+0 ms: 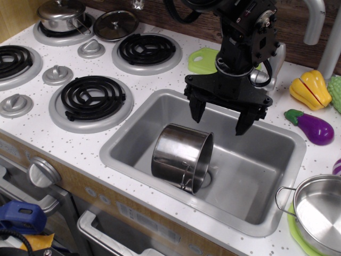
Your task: Flip pot upright in sink
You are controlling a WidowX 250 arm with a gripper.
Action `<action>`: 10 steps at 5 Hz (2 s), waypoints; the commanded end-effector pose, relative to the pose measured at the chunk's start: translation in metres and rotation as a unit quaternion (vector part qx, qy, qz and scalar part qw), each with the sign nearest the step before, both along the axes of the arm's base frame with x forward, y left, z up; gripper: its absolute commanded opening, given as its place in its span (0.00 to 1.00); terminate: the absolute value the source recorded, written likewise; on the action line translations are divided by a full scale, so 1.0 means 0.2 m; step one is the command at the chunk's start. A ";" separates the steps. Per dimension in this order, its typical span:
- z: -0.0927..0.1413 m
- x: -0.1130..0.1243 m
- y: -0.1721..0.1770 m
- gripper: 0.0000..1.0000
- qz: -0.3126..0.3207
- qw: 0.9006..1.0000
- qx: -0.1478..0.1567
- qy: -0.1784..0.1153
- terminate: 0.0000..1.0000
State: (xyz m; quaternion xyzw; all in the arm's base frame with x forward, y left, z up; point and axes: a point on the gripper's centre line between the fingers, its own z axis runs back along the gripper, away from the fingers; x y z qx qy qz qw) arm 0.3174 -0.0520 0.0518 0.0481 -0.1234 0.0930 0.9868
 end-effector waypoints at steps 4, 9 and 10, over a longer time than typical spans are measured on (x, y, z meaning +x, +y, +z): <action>-0.09 -0.01 -0.05 1.00 -0.048 0.970 0.238 0.033 0.00; -0.15 -0.07 0.14 1.00 -0.053 0.960 0.273 -0.025 0.00; -0.17 -0.08 0.19 1.00 -0.054 0.960 0.269 -0.051 0.00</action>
